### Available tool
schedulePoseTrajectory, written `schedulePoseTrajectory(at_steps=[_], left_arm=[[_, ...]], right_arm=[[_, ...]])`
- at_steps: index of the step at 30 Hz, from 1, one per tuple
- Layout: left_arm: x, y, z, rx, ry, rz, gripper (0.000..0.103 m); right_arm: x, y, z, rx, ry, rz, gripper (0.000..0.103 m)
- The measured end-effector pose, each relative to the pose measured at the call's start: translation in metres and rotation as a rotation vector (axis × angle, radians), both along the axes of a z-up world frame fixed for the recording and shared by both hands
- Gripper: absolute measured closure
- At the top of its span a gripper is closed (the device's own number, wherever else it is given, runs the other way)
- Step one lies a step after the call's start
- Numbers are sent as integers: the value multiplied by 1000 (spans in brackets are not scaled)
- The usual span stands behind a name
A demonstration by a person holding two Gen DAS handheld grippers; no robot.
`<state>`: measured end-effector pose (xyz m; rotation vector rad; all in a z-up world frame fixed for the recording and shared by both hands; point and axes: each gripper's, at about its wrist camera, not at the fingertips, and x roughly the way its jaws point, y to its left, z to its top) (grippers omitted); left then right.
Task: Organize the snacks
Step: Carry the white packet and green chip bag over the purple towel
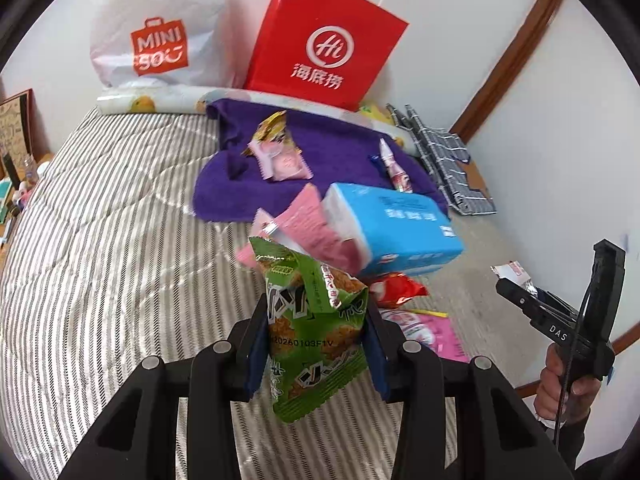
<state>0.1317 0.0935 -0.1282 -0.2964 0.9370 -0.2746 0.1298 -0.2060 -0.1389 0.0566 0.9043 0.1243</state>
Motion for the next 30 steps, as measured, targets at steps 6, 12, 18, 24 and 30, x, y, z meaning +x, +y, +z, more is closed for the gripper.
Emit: schedulePoseTrajectory(at_steps=[6, 12, 18, 24, 30], left_arm=[[2, -19, 9, -19, -17, -30, 63], [2, -39, 17, -10, -35, -75, 63], [6, -48, 23, -6, -47, -97, 63], [16, -55, 29, -11, -57, -112, 63], [31, -54, 37, -22, -63, -106, 63]], right_arm=[[-5, 6, 16, 18, -35, 18, 47], [-5, 11, 25, 34, -58, 31, 47], [-4, 15, 30, 33, -73, 42, 47], [2, 18, 36, 32, -89, 52, 47], [15, 23, 44, 21, -106, 66, 47]])
